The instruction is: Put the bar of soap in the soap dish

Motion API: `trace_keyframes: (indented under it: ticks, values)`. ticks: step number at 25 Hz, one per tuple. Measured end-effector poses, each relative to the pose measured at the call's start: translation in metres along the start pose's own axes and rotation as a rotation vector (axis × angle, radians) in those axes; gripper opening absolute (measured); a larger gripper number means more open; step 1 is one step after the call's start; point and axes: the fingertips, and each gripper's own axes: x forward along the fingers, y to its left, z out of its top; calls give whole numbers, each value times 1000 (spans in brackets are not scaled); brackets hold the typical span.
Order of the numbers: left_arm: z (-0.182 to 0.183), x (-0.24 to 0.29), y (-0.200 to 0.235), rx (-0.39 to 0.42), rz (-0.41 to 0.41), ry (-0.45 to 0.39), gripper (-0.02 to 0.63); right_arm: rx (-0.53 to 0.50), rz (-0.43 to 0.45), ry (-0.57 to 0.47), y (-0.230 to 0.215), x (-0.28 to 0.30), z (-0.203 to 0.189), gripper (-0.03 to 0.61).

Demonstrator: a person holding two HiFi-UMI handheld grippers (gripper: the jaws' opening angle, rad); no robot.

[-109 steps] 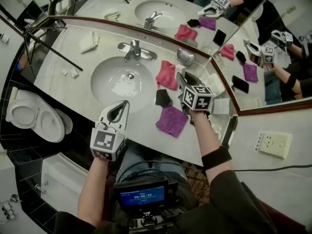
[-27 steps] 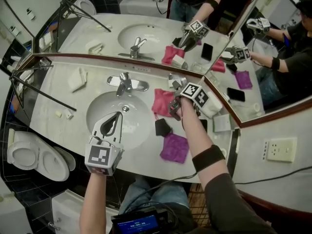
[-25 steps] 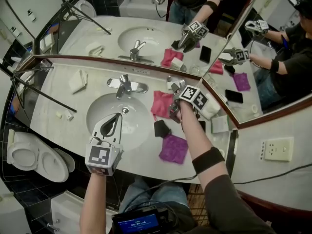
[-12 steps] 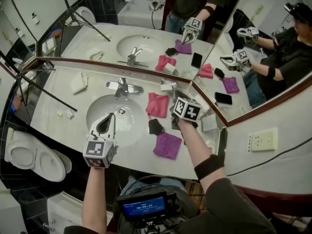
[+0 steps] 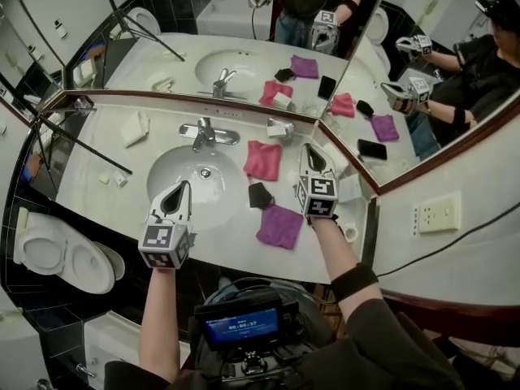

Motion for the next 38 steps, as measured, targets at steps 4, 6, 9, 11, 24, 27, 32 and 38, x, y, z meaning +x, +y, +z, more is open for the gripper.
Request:
trace_keyframes:
  ticks: [4,6,9,11,24,27,32,38]
  values:
    - [-7,-7,6,3,16,1,4,-44,-18,-81,-12,-28,7,18]
    - [-7,-10,9,-14,30,-2,4,-37,-24,-120,-23,-36,5,18]
    - [-6,-16,11,-27,45,-14,4,-23,-34,-144,-32,-52,4,18]
    - [-3,-20,12,-25,55,-23,4,-17,-31,-140,-32,-60,4,18]
    - [-3,-27,15,12,78,-44,4,-30,-15,-104,-31,-69,-19,18]
    - [-5,-28,21,5,93,-46,4,-27,-10,-96,-27,-68,-22,18]
    - [-4,-30,32,21,94,-61,4,-28,-12,-84,-18,-66,-24,18]
    - [15,-29,39,40,68,-96,4,-4,-49,-15,-10,-61,-38,18]
